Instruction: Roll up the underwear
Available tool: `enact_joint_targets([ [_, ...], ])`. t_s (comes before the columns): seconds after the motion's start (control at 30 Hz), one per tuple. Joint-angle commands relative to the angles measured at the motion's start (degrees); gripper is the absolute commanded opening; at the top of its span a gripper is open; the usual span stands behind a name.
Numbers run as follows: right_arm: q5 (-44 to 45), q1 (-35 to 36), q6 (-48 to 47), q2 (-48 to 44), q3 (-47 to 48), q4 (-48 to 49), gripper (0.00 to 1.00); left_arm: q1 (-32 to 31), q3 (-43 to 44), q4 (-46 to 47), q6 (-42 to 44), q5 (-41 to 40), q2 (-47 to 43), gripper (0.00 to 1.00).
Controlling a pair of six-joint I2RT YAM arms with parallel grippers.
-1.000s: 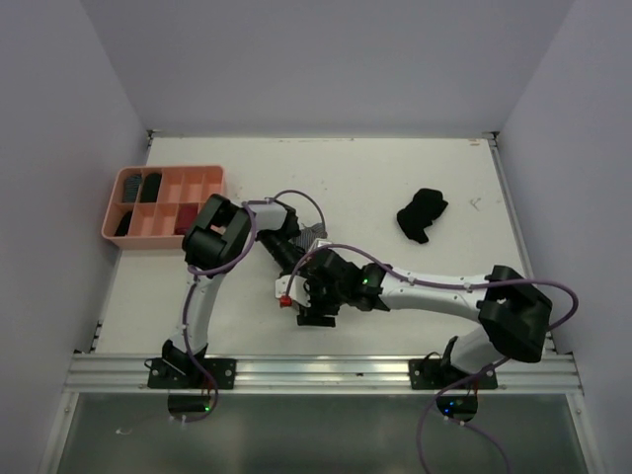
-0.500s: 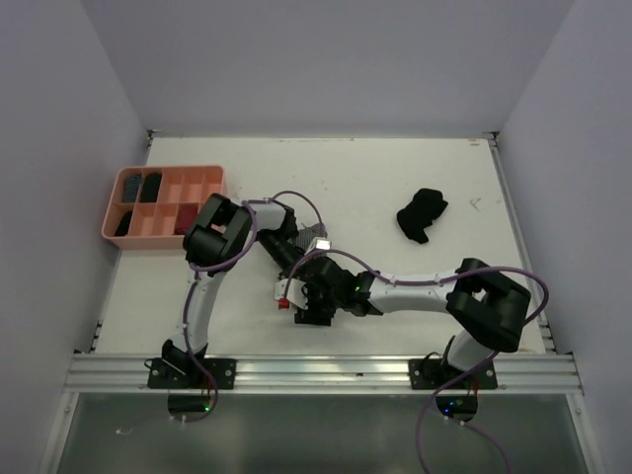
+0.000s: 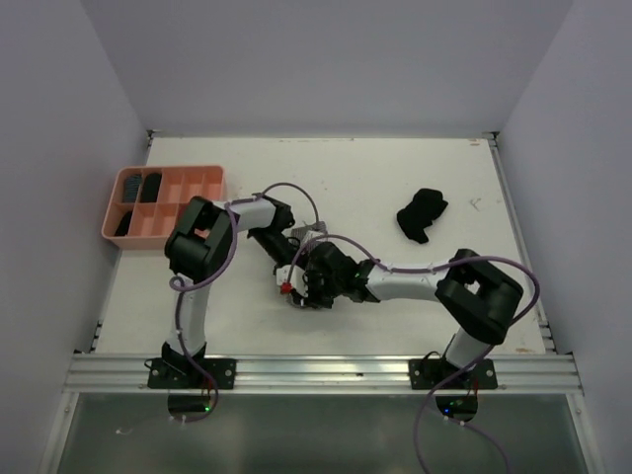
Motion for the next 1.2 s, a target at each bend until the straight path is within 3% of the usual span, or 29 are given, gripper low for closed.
enact_joint_targets([
  [0.0, -16.1, -5.7, 0.8, 4.8, 5.3, -10.7, 0.0, 2.6, -0.8, 14.0, 2.0, -4.6, -6.9, 0.49],
  [0.17, -28.5, -11.1, 0.6, 11.4, 13.9, -20.6, 0.0, 8.1, -5.0, 20.1, -1.6, -3.0, -18.6, 0.56],
  [0.33, -39.3, -15.2, 2.2, 18.6, 22.0, -26.9, 0.0, 13.2, -13.8, 34.1, -8.7, -10.4, -32.3, 0.56],
  [0.53, -49.9, -19.4, 3.0, 32.1, 34.4, -40.6, 0.0, 13.5, -29.8, 43.0, 0.5, -17.2, -49.8, 0.56],
  [0.63, -52.1, -20.8, 2.5, 38.2, 39.8, -45.1, 0.0, 9.4, -37.4, 44.4, 6.2, -22.3, -56.1, 0.56],
  [0.8, -54.7, -22.1, 4.0, 43.2, 44.1, -49.0, 0.0, -2.5, -47.7, 54.7, 8.7, -31.6, -63.7, 0.56],
  [0.93, -54.5, -22.4, 5.4, 44.8, 44.8, -48.5, 0.0, -9.2, -48.8, 58.6, 8.3, -35.4, -61.2, 0.56],
  [1.17, -53.8, -22.4, 5.5, 46.4, 46.5, -49.6, 0.0, -14.4, -50.3, 65.2, 9.4, -37.2, -57.7, 0.56],
])
